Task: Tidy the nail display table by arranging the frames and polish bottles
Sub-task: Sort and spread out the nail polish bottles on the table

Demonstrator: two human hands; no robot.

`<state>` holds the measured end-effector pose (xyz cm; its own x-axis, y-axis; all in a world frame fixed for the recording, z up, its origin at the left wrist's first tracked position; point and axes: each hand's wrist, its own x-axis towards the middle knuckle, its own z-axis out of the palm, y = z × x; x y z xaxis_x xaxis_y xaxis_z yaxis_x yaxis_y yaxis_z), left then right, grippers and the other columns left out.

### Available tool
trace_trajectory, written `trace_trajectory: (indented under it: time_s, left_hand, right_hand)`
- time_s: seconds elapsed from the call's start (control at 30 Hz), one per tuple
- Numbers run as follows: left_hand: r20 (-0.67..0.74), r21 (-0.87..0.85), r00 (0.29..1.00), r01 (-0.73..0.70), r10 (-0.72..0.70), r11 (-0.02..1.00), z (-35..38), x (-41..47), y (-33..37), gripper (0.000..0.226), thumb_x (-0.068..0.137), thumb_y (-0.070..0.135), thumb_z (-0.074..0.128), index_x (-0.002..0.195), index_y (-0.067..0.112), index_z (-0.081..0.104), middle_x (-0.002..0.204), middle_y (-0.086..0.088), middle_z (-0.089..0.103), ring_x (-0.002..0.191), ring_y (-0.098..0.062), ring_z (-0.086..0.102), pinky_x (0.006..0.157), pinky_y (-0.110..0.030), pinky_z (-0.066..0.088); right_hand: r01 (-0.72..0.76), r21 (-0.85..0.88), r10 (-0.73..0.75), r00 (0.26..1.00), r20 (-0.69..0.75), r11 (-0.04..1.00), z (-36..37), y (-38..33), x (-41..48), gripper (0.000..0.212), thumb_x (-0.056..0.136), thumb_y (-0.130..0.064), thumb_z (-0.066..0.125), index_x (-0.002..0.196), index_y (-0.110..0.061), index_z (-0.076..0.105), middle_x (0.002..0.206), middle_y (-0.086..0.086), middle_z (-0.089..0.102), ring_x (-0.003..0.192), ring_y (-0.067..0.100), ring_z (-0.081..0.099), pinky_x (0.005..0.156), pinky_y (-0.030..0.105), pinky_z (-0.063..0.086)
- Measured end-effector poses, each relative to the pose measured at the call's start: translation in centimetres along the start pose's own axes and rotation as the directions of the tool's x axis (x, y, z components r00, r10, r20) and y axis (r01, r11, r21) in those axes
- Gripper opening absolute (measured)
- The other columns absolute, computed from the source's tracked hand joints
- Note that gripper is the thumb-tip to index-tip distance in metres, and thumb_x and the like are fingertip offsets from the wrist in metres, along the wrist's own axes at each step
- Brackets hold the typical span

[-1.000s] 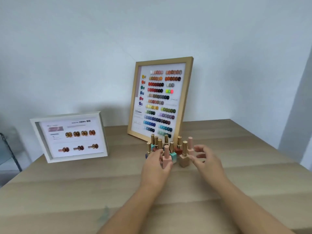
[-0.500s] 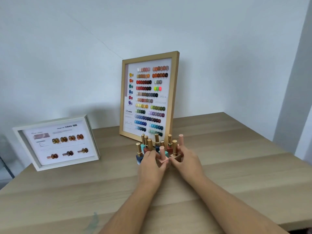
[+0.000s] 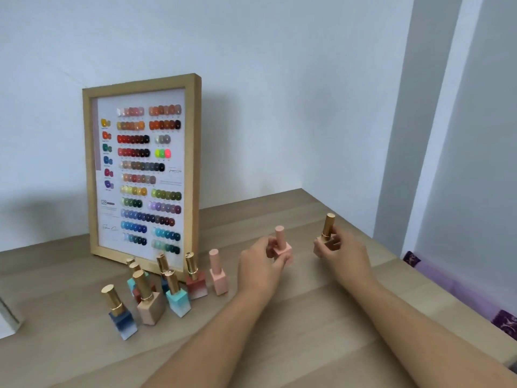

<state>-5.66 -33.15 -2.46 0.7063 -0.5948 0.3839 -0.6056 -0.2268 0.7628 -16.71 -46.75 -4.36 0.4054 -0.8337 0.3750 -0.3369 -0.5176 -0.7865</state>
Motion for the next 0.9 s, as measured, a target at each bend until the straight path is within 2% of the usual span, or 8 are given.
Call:
trace_trajectory:
  time_s: [0.13, 0.37, 0.5, 0.57, 0.63, 0.7, 0.8, 0.9]
  left_hand:
    - [0.038, -0.051, 0.999, 0.029, -0.027, 0.998, 5.0, 3.1, 0.4, 0.017, 0.071, 0.026, 0.076, 0.084, 0.029, 0.065, 0.069, 0.020, 0.057, 0.068, -0.004, 0.056, 0.059, -0.011, 0.037]
    - [0.082, -0.065, 0.996, 0.030, -0.025, 0.997, 8.8, 4.7, 0.2, 0.018, 0.071, 0.025, 0.075, 0.086, 0.028, 0.066, 0.075, 0.015, 0.064, 0.073, -0.008, 0.062, 0.068, -0.023, 0.048]
    - [0.165, -0.056, 0.985, 0.059, -0.049, 0.997, 7.3, 4.0, 0.8, 0.041, 0.072, 0.028, 0.077, 0.110, 0.029, 0.063, 0.093, 0.010, 0.064, 0.088, -0.009, 0.061, 0.079, -0.025, 0.049]
    - [0.200, -0.042, 0.979, 0.038, -0.029, 0.998, 5.2, 2.8, 1.3, 0.053, 0.072, 0.031, 0.077, 0.120, 0.032, 0.055, 0.102, 0.012, 0.058, 0.095, -0.007, 0.056, 0.081, -0.021, 0.044]
    - [0.155, -0.044, 0.987, -0.032, 0.038, 0.999, 2.5, 0.8, 1.6, 0.046, 0.072, 0.033, 0.076, 0.113, 0.034, 0.055, 0.100, 0.015, 0.057, 0.092, 0.001, 0.054, 0.077, -0.014, 0.041]
    - [0.050, -0.021, 0.991, -0.124, 0.125, 0.992, -0.7, -1.7, 1.3, 0.030, 0.073, 0.032, 0.074, 0.098, 0.037, 0.057, 0.090, 0.018, 0.058, 0.087, 0.006, 0.053, 0.073, -0.009, 0.039]
    - [-0.131, 0.058, 0.966, -0.218, 0.224, 0.974, -5.6, -5.2, 0.0, 0.023, 0.076, 0.023, 0.071, 0.085, 0.036, 0.054, 0.075, 0.016, 0.057, 0.078, 0.001, 0.055, 0.070, -0.013, 0.041]
    - [-0.324, 0.136, 0.908, -0.234, 0.266, 0.963, -10.2, -7.8, -2.2, 0.026, 0.075, 0.015, 0.071, 0.084, 0.031, 0.053, 0.075, 0.014, 0.053, 0.075, -0.005, 0.053, 0.065, -0.012, 0.042]
  right_hand:
    - [-0.035, -0.030, 0.033, 0.998, -0.058, 0.999, -0.6, 2.5, 3.3, 0.012, 0.080, -0.029, 0.065, 0.090, -0.026, 0.060, 0.081, -0.010, 0.056, 0.072, 0.003, 0.057, 0.066, 0.024, 0.041]
    - [-0.051, -0.106, 0.049, 0.999, -0.018, 0.993, -0.4, 4.0, 4.7, 0.033, 0.080, -0.027, 0.068, 0.111, -0.020, 0.059, 0.093, -0.002, 0.053, 0.091, 0.019, 0.058, 0.082, 0.030, 0.046]
    - [-0.105, -0.053, 0.107, 0.994, 0.038, 0.993, -1.2, 3.4, 3.9, 0.052, 0.079, -0.030, 0.070, 0.126, -0.019, 0.051, 0.111, 0.003, 0.056, 0.102, 0.020, 0.055, 0.092, 0.035, 0.046]
    - [-0.118, -0.007, 0.117, 0.992, -0.046, 0.993, -2.0, 2.9, 2.8, 0.053, 0.081, -0.032, 0.068, 0.128, -0.018, 0.049, 0.116, 0.003, 0.054, 0.108, 0.019, 0.051, 0.096, 0.035, 0.043]
    - [-0.007, -0.043, -0.003, 0.975, -0.223, 0.999, -2.6, 2.0, 1.2, 0.042, 0.081, -0.028, 0.067, 0.119, -0.014, 0.054, 0.111, 0.004, 0.057, 0.108, 0.023, 0.050, 0.093, 0.035, 0.041]
    - [0.177, -0.092, -0.195, 0.942, -0.272, 0.980, -2.2, -0.1, -0.8, 0.029, 0.079, -0.020, 0.070, 0.105, -0.013, 0.060, 0.098, 0.000, 0.058, 0.095, 0.023, 0.053, 0.082, 0.030, 0.040]
    - [0.352, 0.016, -0.352, 0.935, -0.034, 0.936, 0.6, -4.0, -3.8, 0.022, 0.076, -0.021, 0.072, 0.094, -0.020, 0.060, 0.090, -0.008, 0.056, 0.082, 0.012, 0.053, 0.068, 0.014, 0.036]
    - [0.281, 0.185, -0.323, 0.909, 0.265, 0.942, 4.9, -7.0, -6.3, 0.035, 0.077, -0.032, 0.071, 0.108, -0.027, 0.056, 0.106, -0.011, 0.056, 0.091, 0.003, 0.052, 0.070, 0.008, 0.036]
